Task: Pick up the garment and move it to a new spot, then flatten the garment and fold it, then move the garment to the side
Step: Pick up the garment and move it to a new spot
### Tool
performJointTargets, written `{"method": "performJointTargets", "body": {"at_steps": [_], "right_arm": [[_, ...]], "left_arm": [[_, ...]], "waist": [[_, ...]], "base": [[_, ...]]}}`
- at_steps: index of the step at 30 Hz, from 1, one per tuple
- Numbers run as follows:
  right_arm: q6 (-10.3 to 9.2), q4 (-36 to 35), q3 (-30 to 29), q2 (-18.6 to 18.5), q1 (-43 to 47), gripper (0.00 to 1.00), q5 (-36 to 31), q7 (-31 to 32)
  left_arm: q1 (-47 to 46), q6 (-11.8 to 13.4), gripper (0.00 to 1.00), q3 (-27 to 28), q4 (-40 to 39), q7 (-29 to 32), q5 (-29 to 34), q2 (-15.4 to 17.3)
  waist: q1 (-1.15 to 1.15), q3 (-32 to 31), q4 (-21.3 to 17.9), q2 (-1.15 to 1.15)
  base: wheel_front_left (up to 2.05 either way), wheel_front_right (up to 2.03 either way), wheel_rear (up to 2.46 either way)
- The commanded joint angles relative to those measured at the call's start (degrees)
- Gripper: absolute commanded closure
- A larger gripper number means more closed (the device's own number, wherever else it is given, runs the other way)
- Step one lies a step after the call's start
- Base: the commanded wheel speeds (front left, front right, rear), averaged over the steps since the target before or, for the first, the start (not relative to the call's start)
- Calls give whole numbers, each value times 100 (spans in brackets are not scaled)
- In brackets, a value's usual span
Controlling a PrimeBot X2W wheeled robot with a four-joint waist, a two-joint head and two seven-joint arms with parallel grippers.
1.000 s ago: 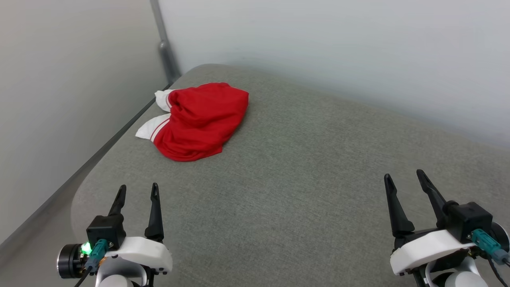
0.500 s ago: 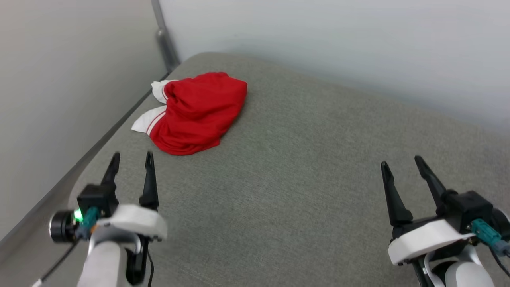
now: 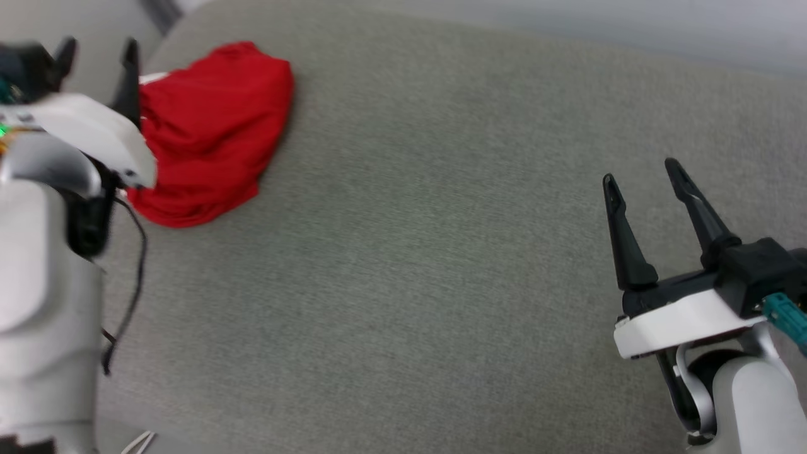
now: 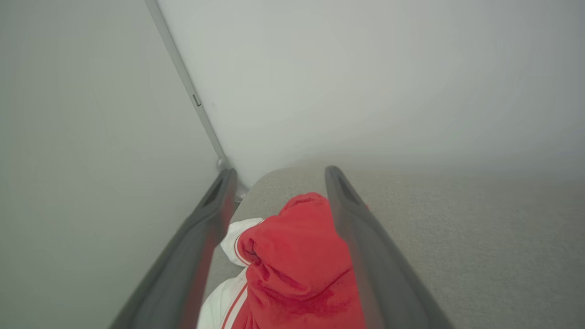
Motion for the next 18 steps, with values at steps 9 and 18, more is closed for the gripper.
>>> {"method": "performJointTargets", "body": {"at_steps": [9,18], "right_arm": [[-2,-382,-20,2,-493,0,-119,11],[-2,-486,-72,2,-635,0,-103,-30]], "left_arm": [[-1335,-168,0,-244,1298,2576,-1070,1133],[-1292,-135,0,-188,2079,4038,-2053,1505]], "waist": [[-2,1327,-958,0],[-2,1787,-1149,0]], "base": [[0,0,0],[0,0,0]]}}
